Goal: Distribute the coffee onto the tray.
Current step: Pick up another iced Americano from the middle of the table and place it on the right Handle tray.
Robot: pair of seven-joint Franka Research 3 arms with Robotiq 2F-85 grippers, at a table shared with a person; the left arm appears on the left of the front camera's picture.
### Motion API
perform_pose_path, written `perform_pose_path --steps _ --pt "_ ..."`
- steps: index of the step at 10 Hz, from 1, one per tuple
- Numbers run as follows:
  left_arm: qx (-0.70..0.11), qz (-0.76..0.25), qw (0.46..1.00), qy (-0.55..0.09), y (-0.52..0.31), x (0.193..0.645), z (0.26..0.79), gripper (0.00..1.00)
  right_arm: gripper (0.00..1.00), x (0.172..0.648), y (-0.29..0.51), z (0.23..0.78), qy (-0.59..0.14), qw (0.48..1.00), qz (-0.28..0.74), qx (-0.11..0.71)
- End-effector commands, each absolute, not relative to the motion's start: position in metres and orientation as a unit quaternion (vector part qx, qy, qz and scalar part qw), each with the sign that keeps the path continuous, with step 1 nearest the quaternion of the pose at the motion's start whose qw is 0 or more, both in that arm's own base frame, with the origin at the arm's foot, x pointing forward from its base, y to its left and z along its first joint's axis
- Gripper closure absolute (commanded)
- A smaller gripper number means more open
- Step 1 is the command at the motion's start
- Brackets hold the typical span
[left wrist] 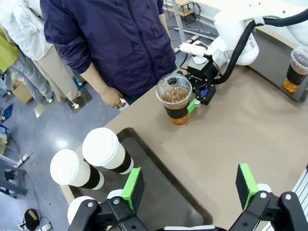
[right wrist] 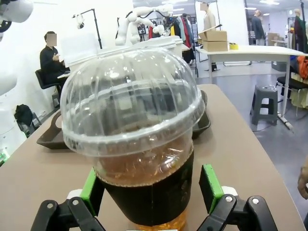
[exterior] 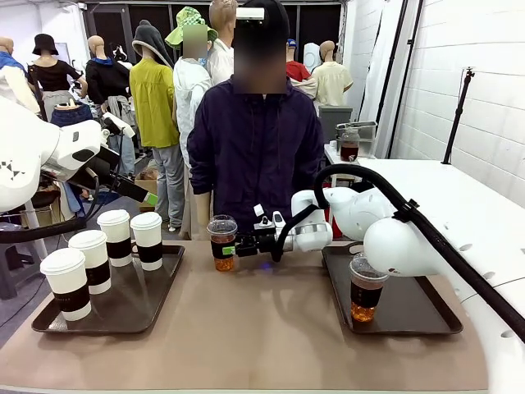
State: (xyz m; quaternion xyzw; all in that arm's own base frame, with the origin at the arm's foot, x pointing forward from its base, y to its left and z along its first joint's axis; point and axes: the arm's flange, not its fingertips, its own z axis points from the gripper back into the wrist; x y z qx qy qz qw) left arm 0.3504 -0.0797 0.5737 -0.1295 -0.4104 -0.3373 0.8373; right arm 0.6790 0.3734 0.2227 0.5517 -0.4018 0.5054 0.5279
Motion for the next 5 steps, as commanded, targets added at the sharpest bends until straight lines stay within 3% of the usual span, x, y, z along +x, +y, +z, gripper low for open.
perform_pose_path --steps 1,5 --pt "-0.133 -0.337 0.837 -0.409 -0.0786 0.35 0.5735 0.0 0.0 0.6899 0.3852 0.2243 -0.384 0.534 0.508 0.556" --pt "-0.133 -0.337 0.837 -0.409 -0.0786 0.35 0.5735 0.0 0.0 0.688 0.3892 0.2236 -0.373 0.527 0.514 0.564"
